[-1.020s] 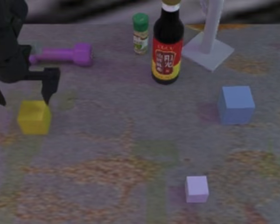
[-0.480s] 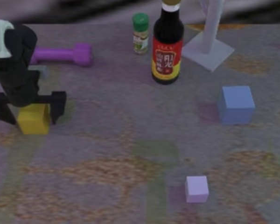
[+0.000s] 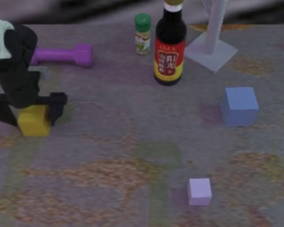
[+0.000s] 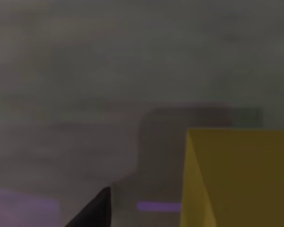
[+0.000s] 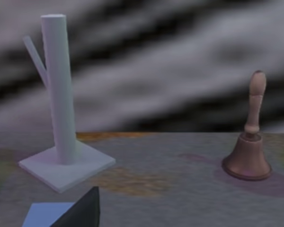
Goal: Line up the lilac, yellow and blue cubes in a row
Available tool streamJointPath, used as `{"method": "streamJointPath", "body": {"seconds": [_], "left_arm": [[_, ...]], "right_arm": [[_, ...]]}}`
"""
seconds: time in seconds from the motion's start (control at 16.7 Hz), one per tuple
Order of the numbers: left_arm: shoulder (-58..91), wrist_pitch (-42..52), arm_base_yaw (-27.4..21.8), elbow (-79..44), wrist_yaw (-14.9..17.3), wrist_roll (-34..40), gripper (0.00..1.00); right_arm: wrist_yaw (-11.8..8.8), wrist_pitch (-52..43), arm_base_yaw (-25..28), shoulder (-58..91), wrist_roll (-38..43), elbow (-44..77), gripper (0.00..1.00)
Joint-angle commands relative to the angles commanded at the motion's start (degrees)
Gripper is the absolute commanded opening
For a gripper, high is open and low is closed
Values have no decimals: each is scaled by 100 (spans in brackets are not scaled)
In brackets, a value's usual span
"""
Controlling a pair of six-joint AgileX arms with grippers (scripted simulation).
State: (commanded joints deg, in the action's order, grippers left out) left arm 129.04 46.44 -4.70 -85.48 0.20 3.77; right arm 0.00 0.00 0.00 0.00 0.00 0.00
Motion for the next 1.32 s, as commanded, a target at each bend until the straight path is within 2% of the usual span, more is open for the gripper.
{"method": "streamJointPath", "body": {"seconds": [0.48,1.08,1.32], "left_arm": [[0,0,0,0,0,0,2],[-123,59,-8,-41,-5,-10,0],[-348,652,23,-377,4,-18,0]], "right_arm": [[0,0,0,0,0,0,100],[0,0,0,0,0,0,100],[0,0,0,0,0,0,100]]}}
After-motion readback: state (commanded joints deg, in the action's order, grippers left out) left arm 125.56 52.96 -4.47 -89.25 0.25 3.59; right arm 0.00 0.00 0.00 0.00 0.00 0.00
